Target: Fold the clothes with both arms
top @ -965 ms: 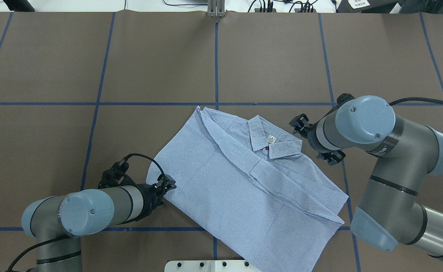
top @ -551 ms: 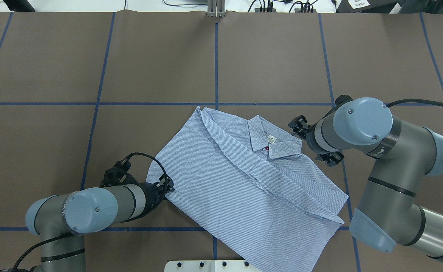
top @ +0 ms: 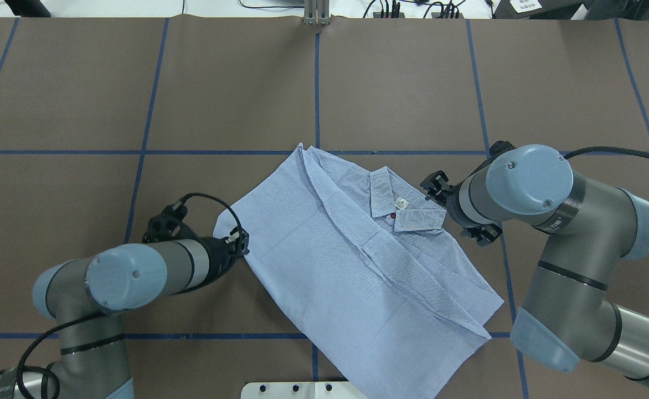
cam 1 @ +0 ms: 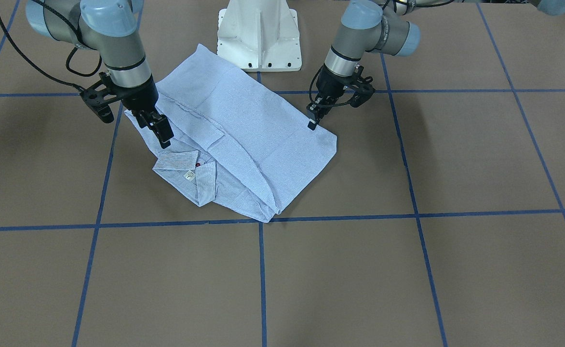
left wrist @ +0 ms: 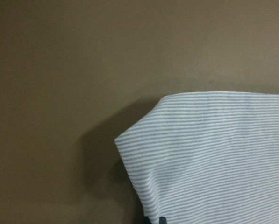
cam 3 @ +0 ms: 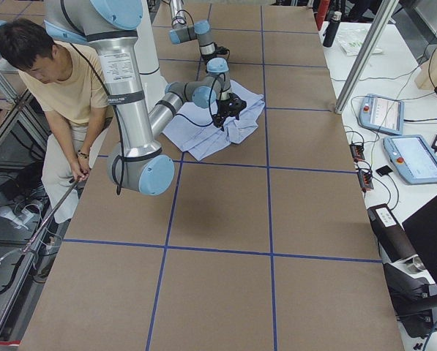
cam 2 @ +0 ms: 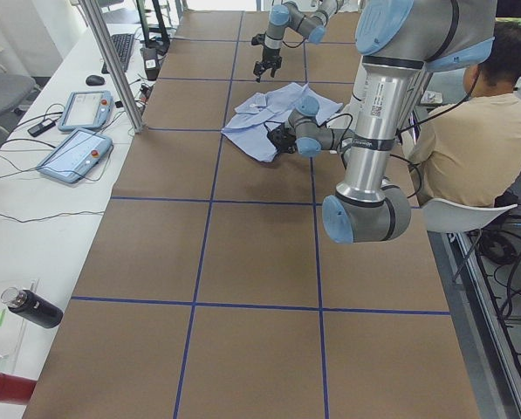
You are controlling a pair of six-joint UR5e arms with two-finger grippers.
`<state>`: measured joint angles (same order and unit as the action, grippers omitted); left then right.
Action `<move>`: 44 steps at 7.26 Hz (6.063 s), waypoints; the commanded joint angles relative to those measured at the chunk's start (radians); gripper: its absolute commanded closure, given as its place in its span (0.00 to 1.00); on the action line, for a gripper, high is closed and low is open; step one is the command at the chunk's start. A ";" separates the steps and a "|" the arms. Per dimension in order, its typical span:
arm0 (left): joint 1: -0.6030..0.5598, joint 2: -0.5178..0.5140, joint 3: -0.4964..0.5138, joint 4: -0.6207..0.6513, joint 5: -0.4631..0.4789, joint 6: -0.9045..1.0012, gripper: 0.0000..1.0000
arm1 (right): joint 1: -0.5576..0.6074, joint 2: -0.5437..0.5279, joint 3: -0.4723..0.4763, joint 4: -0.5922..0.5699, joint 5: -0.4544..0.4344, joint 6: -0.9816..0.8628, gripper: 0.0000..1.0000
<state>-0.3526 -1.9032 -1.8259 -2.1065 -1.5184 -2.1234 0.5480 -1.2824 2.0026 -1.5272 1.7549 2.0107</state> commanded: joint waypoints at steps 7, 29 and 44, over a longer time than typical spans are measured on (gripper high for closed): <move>-0.367 -0.473 0.792 -0.365 -0.060 0.417 0.19 | -0.051 0.105 -0.037 0.001 -0.008 0.017 0.00; -0.641 -0.020 0.249 -0.340 -0.479 0.583 0.18 | -0.342 0.212 -0.007 -0.479 -0.172 -0.971 0.00; -0.655 0.026 0.186 -0.297 -0.488 0.585 0.18 | -0.037 0.301 -0.304 -0.241 -0.063 -1.239 0.00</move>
<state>-1.0078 -1.8776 -1.6400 -2.4037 -2.0064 -1.5386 0.4768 -0.9005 1.6117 -1.7632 1.6724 0.8266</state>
